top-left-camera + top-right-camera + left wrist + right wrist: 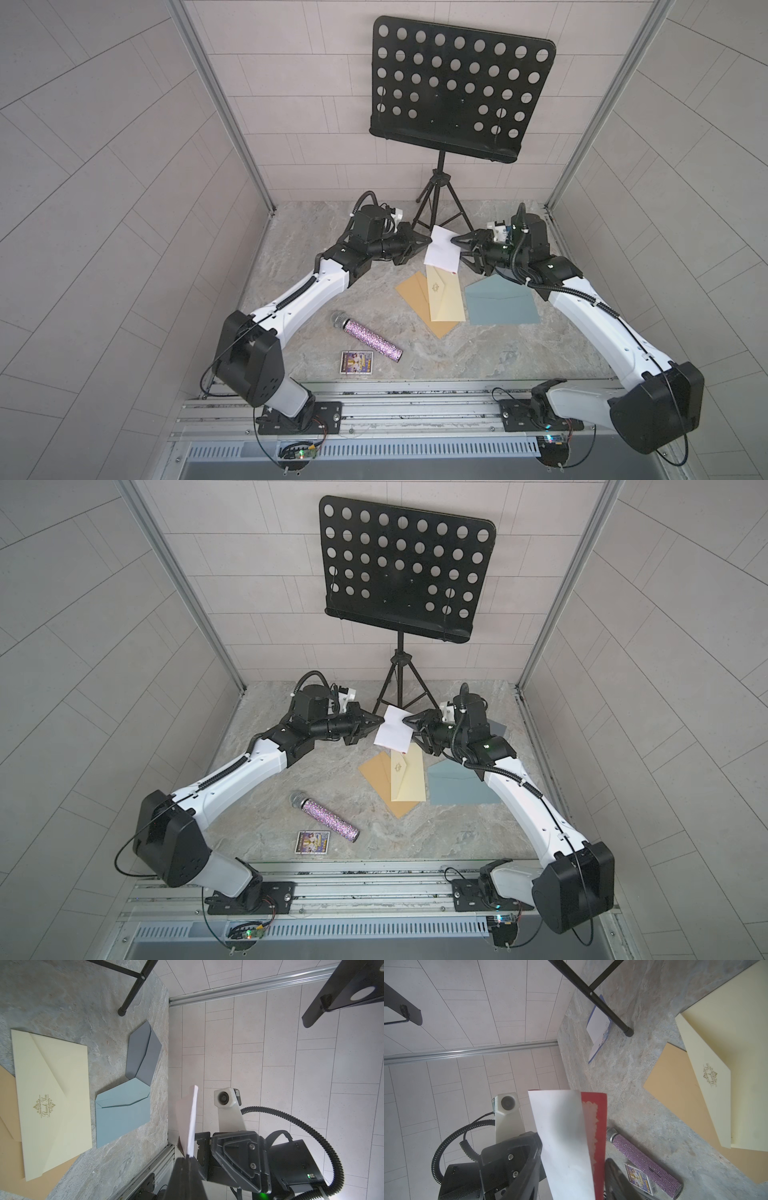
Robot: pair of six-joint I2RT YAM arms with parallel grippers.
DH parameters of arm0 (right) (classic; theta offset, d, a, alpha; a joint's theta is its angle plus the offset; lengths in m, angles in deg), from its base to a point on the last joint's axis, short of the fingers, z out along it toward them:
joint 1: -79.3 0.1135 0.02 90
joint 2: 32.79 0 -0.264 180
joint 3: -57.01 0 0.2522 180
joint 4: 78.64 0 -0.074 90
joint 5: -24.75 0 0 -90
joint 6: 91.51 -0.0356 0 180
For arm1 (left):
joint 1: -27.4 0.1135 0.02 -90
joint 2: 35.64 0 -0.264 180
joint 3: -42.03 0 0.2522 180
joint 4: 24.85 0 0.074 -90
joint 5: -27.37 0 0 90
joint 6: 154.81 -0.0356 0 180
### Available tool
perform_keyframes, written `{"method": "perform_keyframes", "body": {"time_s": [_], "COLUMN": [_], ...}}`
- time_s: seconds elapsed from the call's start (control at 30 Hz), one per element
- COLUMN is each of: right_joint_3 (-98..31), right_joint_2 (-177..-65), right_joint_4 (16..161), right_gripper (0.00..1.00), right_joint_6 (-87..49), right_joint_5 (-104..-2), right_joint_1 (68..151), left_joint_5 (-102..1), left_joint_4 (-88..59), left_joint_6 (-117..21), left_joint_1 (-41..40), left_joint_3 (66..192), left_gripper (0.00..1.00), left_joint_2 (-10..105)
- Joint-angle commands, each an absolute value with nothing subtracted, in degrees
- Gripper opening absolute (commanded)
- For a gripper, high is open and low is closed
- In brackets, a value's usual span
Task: Take the letter paper out of the envelope
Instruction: Unfold the letter paper.
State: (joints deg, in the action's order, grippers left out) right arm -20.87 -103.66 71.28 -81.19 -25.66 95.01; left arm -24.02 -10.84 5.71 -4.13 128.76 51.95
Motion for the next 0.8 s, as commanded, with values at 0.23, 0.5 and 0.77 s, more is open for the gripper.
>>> {"method": "perform_keyframes", "body": {"time_s": [0.23, 0.5, 0.77], "right_joint_3": [-25.59, -26.12, -27.76], "right_joint_2": [-102.3, -103.52, -105.78], "right_joint_4": [58.99, 60.91, 61.96], "right_gripper": [0.53, 0.53, 0.53], "right_joint_6": [-75.27, -75.97, -75.88], "right_joint_5": [-27.87, -27.8, -27.38], "right_joint_1": [95.21, 95.21, 95.21], "left_joint_5": [-23.36, -23.33, -23.28], "left_joint_4": [-10.46, -10.52, -10.77], "left_joint_6": [4.45, 4.52, 4.86], "left_joint_1": [-4.09, -4.11, -4.34], "left_joint_3": [129.2, 129.12, 128.81], "left_gripper": [0.0, 0.0, 0.0], "left_joint_2": [51.87, 51.58, 51.38]}}
